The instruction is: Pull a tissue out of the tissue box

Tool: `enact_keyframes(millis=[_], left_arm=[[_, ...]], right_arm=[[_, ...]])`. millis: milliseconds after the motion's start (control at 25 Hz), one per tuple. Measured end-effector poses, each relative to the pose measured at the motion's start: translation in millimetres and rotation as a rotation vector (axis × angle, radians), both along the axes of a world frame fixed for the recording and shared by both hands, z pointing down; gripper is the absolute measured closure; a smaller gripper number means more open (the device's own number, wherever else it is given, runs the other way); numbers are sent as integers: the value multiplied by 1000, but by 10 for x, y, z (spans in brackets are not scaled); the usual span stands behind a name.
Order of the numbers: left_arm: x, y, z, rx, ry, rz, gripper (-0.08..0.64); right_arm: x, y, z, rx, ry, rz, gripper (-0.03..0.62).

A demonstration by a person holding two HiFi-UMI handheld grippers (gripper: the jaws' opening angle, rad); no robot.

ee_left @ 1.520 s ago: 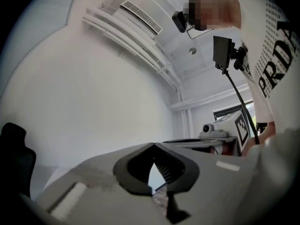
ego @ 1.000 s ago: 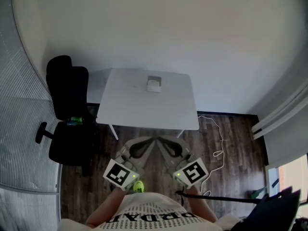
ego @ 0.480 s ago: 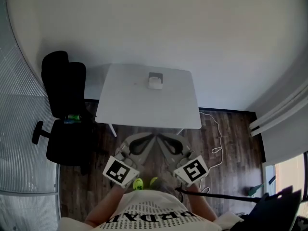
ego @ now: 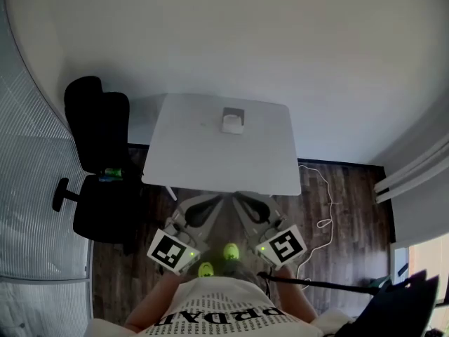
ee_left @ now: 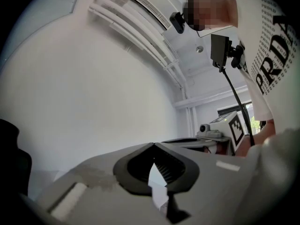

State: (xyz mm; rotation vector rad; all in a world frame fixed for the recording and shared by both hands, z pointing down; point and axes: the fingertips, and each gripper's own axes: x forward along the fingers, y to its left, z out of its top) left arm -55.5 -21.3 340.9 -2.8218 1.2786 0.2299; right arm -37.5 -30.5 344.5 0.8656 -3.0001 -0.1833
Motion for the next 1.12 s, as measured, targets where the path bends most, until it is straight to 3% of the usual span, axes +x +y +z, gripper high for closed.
enact_keyframes(millis=[720,1120], left_arm=[[772,-1388,-52,-3,-36,-81,565],[790,-1792,65,-47,-42,-131,565]], right_arm=[[615,-1330,-42,10,2,-119,581],[656,-1692,62,-26,7,-152,581]])
